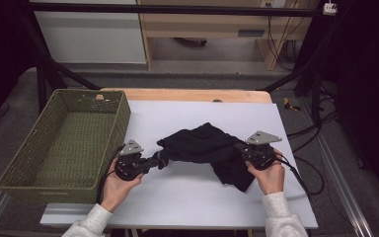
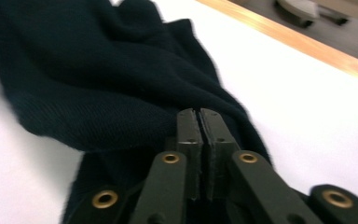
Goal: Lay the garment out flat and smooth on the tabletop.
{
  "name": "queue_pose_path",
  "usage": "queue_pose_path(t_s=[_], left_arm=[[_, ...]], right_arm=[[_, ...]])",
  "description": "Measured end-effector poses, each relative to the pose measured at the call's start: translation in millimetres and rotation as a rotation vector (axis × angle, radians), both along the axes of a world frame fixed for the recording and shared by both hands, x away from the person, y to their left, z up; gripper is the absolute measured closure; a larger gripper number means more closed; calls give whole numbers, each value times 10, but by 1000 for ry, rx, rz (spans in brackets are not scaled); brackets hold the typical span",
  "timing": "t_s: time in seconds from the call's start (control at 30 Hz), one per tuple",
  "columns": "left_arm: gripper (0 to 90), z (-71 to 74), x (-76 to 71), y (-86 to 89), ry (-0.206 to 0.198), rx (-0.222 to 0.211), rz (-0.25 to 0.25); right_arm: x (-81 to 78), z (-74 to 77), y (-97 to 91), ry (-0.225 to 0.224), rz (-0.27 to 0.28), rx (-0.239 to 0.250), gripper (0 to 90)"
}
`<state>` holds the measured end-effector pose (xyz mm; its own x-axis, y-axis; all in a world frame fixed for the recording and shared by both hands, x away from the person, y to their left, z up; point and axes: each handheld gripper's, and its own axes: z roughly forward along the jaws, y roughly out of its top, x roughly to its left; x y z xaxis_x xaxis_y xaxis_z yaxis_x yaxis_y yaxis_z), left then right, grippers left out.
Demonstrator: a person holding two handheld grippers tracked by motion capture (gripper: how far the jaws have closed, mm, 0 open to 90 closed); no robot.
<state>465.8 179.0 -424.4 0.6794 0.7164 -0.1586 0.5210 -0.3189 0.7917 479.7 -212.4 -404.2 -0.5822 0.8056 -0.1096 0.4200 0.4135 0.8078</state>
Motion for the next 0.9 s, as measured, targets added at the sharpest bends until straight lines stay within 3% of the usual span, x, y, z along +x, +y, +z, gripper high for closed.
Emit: queue_pose_path(t_s=[0.13,0.2,0.27,0.37,0.47,0.53,0.6,0.63,0.67,0.77,0.9], left_arm=[[853,57,-2,-10,-13,-12,7],[853,91,-6,-7,-17,-13,8],[853,115,-8,-7,-15,-16,9],[853,138,2,-15,-19,-8,7],[853,172,12,-22,-28,-2,2],[855,213,16,-19,-34,3,-1],[856,272,16,-7,-46,-3,0],[856,308,17,3,-52,-10,2],[856,347,16,12,-59,-17,7],[857,481,21,38,-84,-29,21],[858,705,44,87,-123,-34,44]], right_arm=[[-77,85,73,-29,71,48,720],[-123,136,147,-52,105,100,588],[-148,149,255,-38,142,136,476],[-154,76,457,-27,183,112,353],[-86,-23,605,-30,185,49,316],[-18,-75,652,-32,176,32,306],[55,-119,676,-34,172,10,350],[89,-140,682,-33,167,-3,419],[116,-158,688,-37,162,-14,496],[155,-149,683,-35,174,-30,838],[145,38,607,-57,156,18,872]])
